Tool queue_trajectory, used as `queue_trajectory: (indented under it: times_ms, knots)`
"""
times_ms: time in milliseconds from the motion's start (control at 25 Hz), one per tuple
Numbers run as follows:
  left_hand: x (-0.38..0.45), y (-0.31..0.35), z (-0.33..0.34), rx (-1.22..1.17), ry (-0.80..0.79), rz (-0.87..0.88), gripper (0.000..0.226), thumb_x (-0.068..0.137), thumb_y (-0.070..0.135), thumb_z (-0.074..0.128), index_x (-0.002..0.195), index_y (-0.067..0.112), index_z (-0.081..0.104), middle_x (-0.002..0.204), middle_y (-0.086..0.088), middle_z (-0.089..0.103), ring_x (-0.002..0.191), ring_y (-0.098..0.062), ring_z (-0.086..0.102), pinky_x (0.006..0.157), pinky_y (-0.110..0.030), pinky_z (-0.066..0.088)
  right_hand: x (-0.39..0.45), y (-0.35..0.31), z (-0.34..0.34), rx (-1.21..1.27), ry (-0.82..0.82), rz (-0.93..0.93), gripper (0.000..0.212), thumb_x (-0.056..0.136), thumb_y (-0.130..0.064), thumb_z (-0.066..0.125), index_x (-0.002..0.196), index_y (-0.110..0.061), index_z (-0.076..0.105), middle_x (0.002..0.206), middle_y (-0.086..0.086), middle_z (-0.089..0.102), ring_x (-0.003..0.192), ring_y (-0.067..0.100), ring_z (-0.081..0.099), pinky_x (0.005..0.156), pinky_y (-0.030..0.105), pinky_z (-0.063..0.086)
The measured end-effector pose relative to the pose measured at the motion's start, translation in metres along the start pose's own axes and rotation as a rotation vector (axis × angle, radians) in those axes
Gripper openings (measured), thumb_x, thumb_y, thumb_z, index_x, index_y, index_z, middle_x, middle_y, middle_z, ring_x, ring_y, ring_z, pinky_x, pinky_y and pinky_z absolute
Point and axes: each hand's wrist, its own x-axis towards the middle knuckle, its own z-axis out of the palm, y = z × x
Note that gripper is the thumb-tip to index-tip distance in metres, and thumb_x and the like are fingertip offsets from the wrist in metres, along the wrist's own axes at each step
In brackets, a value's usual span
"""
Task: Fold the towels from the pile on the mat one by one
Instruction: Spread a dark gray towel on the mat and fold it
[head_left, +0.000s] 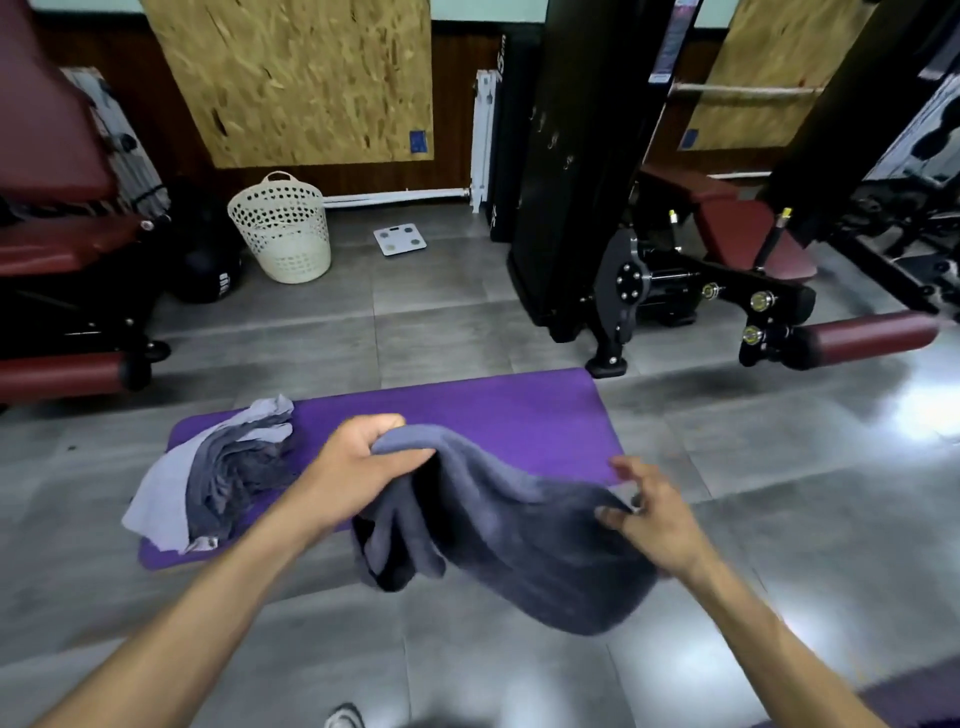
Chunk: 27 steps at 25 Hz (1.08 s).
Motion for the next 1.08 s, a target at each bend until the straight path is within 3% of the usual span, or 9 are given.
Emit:
queue_trajectory:
  times_ms: [80,160,280,440,520,600,760,960,1080]
  knots:
    - [-0.002,0.038,0.041,0.047,-0.168,0.111,0.04,0.078,0.041,0.07,0.059,0.022,0.041,0.058,0.01,0.036,0.055,-0.006,0.033,0.05,-0.023,0.028,-0.021,-0.026,0.022,0.046,-0.21,-0.271,0.1,0.066,-0.036,0.083,0.15,-0.031,0.029,0.156,-0.011,0.03,0.142,0.003,0.028,0.114,0.021,0.024]
    - [-0.005,0.065,0.071,0.065,-0.267,0.208,0.044,0.084,0.032,0.073,0.058,0.018,0.04,0.055,0.014,0.038,0.053,-0.003,0.035,0.051,-0.019,0.029,-0.038,-0.063,0.04,0.173,-0.212,-0.447,0.071,0.07,-0.024,0.079,0.134,-0.039,0.05,0.141,-0.009,0.053,0.133,0.008,0.046,0.109,0.031,0.039]
    - [-0.006,0.078,0.069,0.093,-0.284,0.237,0.028,0.075,0.031,0.083,0.071,0.022,0.056,0.062,0.014,0.055,0.059,-0.002,0.047,0.055,-0.018,0.037,-0.04,-0.088,0.027,0.517,-0.041,-0.315,0.039,0.08,0.006,0.063,0.092,-0.031,0.073,0.094,-0.009,0.075,0.091,0.004,0.068,0.078,0.025,0.053]
    - [-0.014,0.013,0.046,0.844,-0.169,0.025,0.038,0.068,0.054,0.071,0.093,0.029,0.059,0.085,0.007,0.067,0.084,-0.017,0.064,0.066,-0.029,0.046,-0.039,-0.116,-0.009,0.722,-0.041,-0.238,0.025,0.088,0.006,0.055,0.089,-0.014,0.071,0.08,-0.001,0.072,0.075,0.009,0.066,0.065,0.023,0.051]
    - [-0.021,-0.022,0.047,0.534,-0.037,-0.085,0.023,0.069,0.047,0.071,0.076,0.025,0.066,0.067,0.006,0.064,0.068,-0.017,0.063,0.06,-0.029,0.043,-0.04,-0.13,-0.017,0.619,-0.053,-0.275,0.025,0.087,0.007,0.053,0.091,-0.011,0.069,0.078,-0.003,0.071,0.073,0.005,0.064,0.064,0.021,0.049]
    - [-0.025,-0.033,0.036,-0.22,0.107,-0.207,0.008,0.065,0.025,0.072,0.071,0.021,0.075,0.07,0.004,0.069,0.067,-0.014,0.061,0.062,-0.027,0.047,-0.037,-0.13,-0.018,0.528,0.067,-0.213,0.027,0.084,0.003,0.053,0.095,-0.017,0.067,0.085,-0.007,0.072,0.078,0.004,0.064,0.069,0.022,0.05]
    - [-0.046,-0.027,0.004,-1.13,0.045,-0.025,0.054,0.064,0.036,0.08,0.108,0.007,0.069,0.108,-0.013,0.07,0.101,-0.025,0.066,0.088,-0.033,0.055,-0.038,-0.125,-0.011,0.125,0.1,0.012,0.019,0.077,-0.04,0.052,0.094,-0.034,0.057,0.096,-0.007,0.068,0.095,0.021,0.063,0.085,0.039,0.051]
    - [-0.076,-0.079,0.055,-0.333,-0.194,-0.321,0.076,0.025,0.051,0.096,0.086,0.012,0.076,0.08,0.006,0.072,0.074,-0.015,0.065,0.062,-0.019,0.049,-0.045,-0.16,-0.003,0.627,-0.247,0.151,0.026,0.093,-0.04,0.06,0.08,-0.021,0.073,0.081,-0.006,0.073,0.083,0.01,0.067,0.072,0.019,0.051]
    - [-0.084,-0.099,0.063,-0.779,0.052,-0.278,0.068,0.031,0.046,0.098,0.087,0.013,0.079,0.091,-0.01,0.075,0.079,-0.02,0.07,0.071,-0.027,0.057,-0.036,-0.171,-0.014,0.638,-0.22,0.14,0.026,0.093,-0.02,0.061,0.069,-0.019,0.072,0.069,-0.005,0.071,0.069,0.007,0.068,0.063,0.018,0.052]
